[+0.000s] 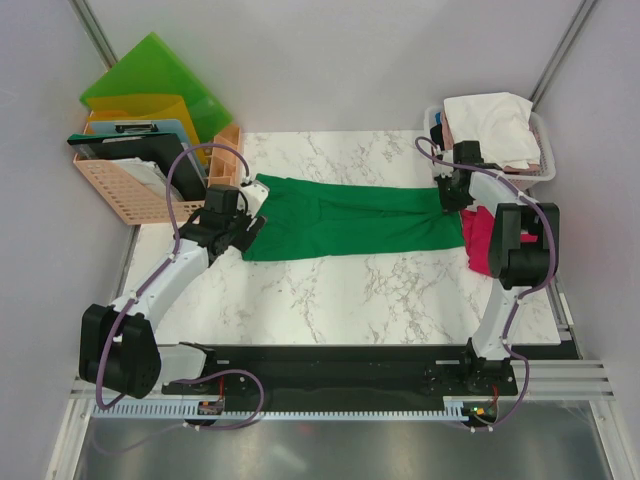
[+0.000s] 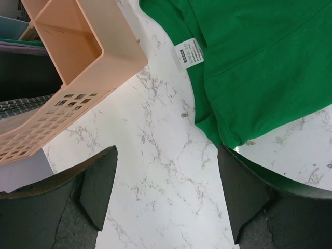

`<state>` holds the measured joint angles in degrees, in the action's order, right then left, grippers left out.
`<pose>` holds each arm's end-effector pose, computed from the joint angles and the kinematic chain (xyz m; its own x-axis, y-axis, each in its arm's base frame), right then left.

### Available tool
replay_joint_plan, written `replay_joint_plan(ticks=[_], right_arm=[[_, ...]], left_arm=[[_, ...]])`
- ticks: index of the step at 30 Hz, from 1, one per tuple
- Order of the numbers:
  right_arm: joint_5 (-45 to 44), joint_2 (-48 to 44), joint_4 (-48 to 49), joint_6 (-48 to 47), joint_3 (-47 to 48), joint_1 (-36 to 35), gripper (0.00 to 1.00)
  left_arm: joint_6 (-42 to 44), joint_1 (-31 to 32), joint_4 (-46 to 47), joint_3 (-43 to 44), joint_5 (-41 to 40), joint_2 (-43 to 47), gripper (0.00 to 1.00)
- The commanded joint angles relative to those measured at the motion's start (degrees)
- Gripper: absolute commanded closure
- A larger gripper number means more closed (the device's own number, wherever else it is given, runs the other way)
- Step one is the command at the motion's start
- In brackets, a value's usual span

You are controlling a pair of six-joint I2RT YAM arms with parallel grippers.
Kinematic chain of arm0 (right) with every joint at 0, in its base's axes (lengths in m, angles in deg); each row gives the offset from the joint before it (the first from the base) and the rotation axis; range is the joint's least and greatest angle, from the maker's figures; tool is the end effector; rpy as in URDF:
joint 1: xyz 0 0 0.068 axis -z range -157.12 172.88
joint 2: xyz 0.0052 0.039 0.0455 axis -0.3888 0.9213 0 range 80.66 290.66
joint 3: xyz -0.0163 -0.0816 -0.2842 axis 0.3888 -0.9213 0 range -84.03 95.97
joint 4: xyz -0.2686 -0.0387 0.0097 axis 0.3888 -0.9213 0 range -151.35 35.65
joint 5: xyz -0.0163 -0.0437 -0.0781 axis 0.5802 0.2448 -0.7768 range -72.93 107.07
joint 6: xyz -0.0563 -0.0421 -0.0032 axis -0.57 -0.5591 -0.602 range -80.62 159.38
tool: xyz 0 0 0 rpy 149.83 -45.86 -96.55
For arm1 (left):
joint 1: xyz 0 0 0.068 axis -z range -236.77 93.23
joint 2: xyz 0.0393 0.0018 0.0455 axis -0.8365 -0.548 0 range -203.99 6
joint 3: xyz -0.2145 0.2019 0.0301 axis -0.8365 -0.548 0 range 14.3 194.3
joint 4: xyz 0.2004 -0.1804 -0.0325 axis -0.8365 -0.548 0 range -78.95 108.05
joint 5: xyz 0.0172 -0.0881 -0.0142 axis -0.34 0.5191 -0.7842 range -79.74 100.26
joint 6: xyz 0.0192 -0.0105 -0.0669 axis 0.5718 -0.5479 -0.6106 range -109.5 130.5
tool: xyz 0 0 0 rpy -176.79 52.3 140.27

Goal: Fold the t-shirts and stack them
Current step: Fold the other side of the tshirt into a rectangle

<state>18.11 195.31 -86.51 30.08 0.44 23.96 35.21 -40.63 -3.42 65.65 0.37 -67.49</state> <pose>0.4523 -0.0076 0.1820 -0.8756 -0.1451 -0.4607 -0.1329 0.9894 -0.0591 0.2836 -0.0718 0.2586 -0.5373 0.5843 -0.6082 0.4174 0.8108 0.4102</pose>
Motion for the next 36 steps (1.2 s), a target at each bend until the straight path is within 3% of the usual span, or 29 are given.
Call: replay_joint_plan(ticks=[1,18,22,26,30,36], right_arm=[[-2.27,-3.82,-0.53,-0.81,-1.06,0.15,1.0],[-6.75,-1.71,0.52,-1.69,-1.76,2.43,1.0],[-7.45,-1.27,0.43,-1.86,-2.72,2.61,0.81],[-8.16,-1.09,0.87,-1.77,-3.95,3.05,0.71],[-7.1,-3.29,3.51,-1.6,-6.42,3.14,0.37],[-7.8,-9.0,6.76,-0.72,-9.66,3.22,0.31]], left_arm=[[1.04,-0.06,2.14,0.24,1.28,0.19,0.16],[2.01,-0.14,2.23,-1.26,0.66,1.95,0.15],[1.57,-0.15,2.23,-1.08,1.01,1.6,0.16],[1.39,-0.06,2.23,-1.17,1.1,2.12,0.16],[1.92,-0.14,2.23,-1.96,0.75,2.48,0.15],[1.83,-0.06,2.14,-2.57,1.1,2.74,0.15]])
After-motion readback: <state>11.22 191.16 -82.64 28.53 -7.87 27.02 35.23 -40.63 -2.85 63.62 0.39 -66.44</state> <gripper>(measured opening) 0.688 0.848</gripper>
